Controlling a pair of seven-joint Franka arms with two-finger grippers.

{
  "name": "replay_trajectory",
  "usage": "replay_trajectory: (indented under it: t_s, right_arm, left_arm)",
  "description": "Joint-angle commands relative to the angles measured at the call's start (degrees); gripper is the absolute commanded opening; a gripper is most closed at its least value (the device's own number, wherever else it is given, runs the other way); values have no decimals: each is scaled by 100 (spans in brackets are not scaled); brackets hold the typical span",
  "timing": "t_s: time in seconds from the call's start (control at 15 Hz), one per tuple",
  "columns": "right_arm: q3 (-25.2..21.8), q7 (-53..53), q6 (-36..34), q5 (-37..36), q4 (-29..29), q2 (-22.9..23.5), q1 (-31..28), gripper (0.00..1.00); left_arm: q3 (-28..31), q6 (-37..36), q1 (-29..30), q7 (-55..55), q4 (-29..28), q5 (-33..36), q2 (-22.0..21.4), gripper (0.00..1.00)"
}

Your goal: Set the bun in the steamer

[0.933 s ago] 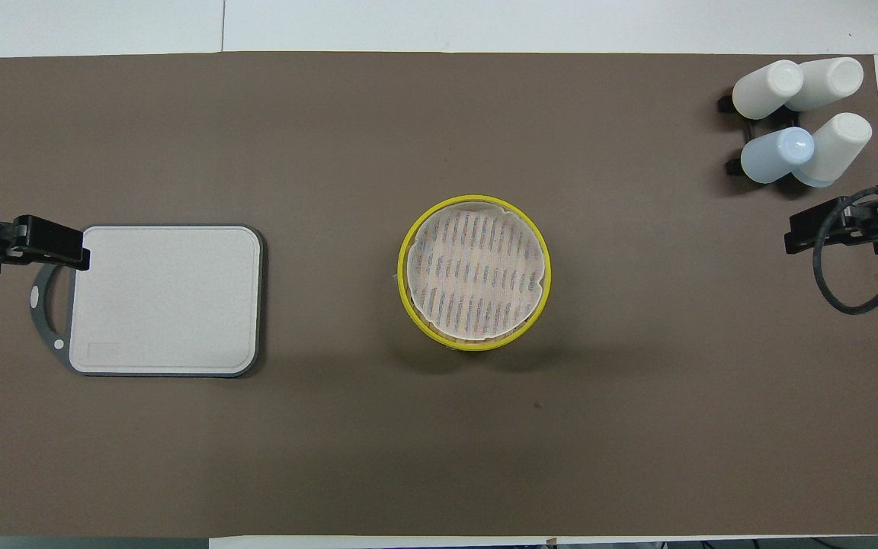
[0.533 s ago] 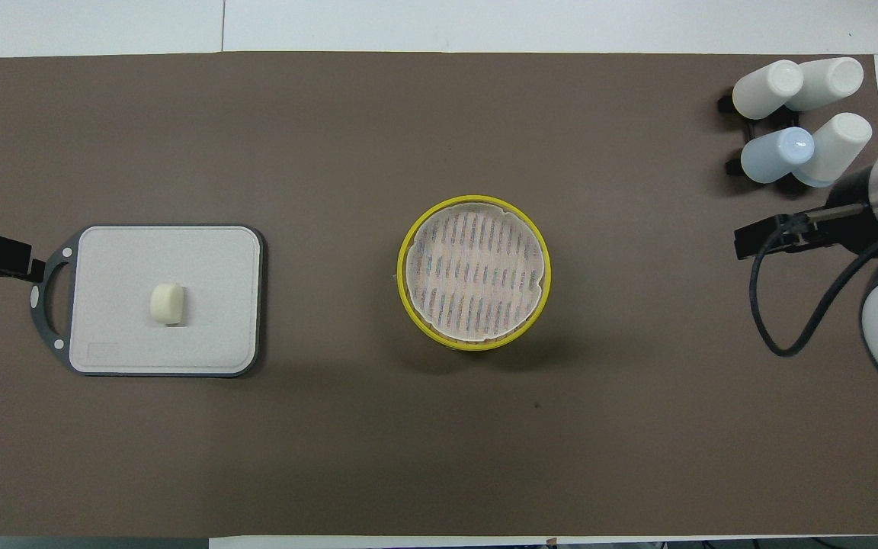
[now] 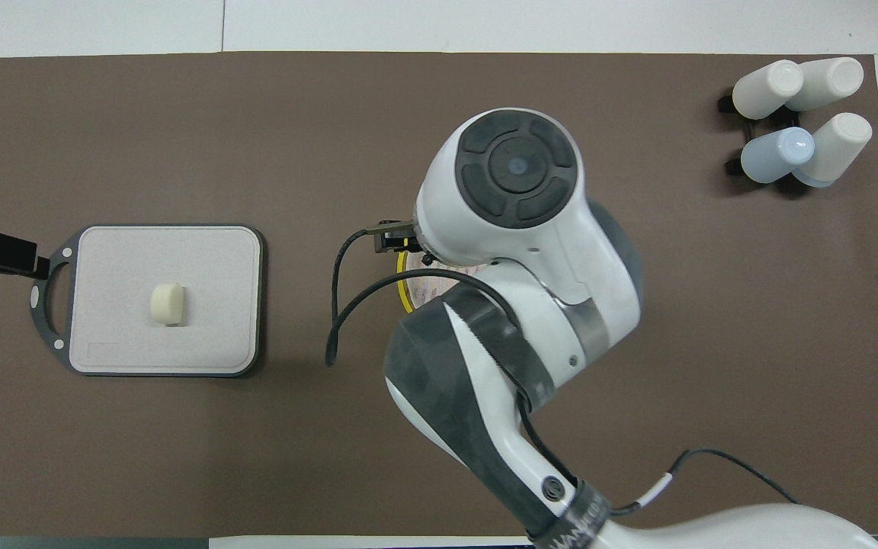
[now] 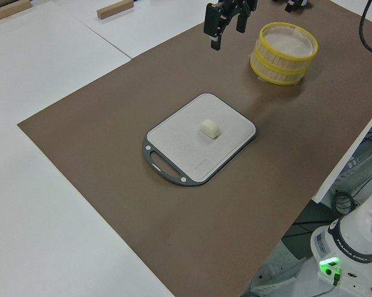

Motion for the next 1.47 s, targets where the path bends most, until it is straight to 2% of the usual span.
replay_trajectory:
  t_s: [0.0,0.33,0.4,0.47,0.53,0.6,0.8,0.87,0.93,1.0,1.07,1.2,1.27,1.33,1.4]
  right_arm:
    - [-34,286,546,-46,-295,219,200,100]
    - [-25,700,942,-125,-787,246,498,100]
    - [-34,700,1074,-125,-928,229,578,95]
    - [-34,700,1093,-125,-990,203,588,77]
    - [-34,691,1084,-125,-1000,202,588,53]
    - [-34,691,1084,-125,-1026,194,588,39]
    - [-34,639,1145,-160,-1193,123,596,38]
    - [-34,638,1198,-186,-1228,123,597,31]
    - [-34,612,1207,-187,-1263,115,588,13]
    - [-34,569,1199,-195,-1281,114,579,0]
    - [-34,377,1164,-239,-1272,114,553,0]
    - [-51,-2,1059,-344,-1229,106,553,0]
    - [-60,-38,736,-519,-1072,106,500,0]
    - [-78,-151,263,-686,-591,149,456,0]
    - [-78,-327,-308,-679,-117,202,299,0]
  left_arm:
    - [47,1178,-1,134,-1582,107,-635,100]
    - [39,2963,-9,460,-3174,107,-513,100]
    - [39,3332,-44,477,-3438,107,-417,100]
    - [30,3666,-71,486,-3632,107,-355,100]
    - [30,3948,-71,599,-3747,107,-215,100]
    - [30,4108,-106,775,-3765,107,-31,100]
    - [30,4634,-159,855,-3792,107,400,100]
    - [30,4906,-159,847,-3887,107,471,100]
    - [30,5153,-150,847,-3984,107,507,99]
    - [21,5268,-150,873,-4029,107,559,99]
    - [21,5313,-159,917,-4020,107,647,98]
    - [21,5383,-159,1074,-4029,107,674,91]
    - [30,5384,-159,1101,-4029,107,691,86]
    - [30,5392,-159,1102,-4029,107,744,72]
    - [21,5384,-159,1093,-4029,107,753,49]
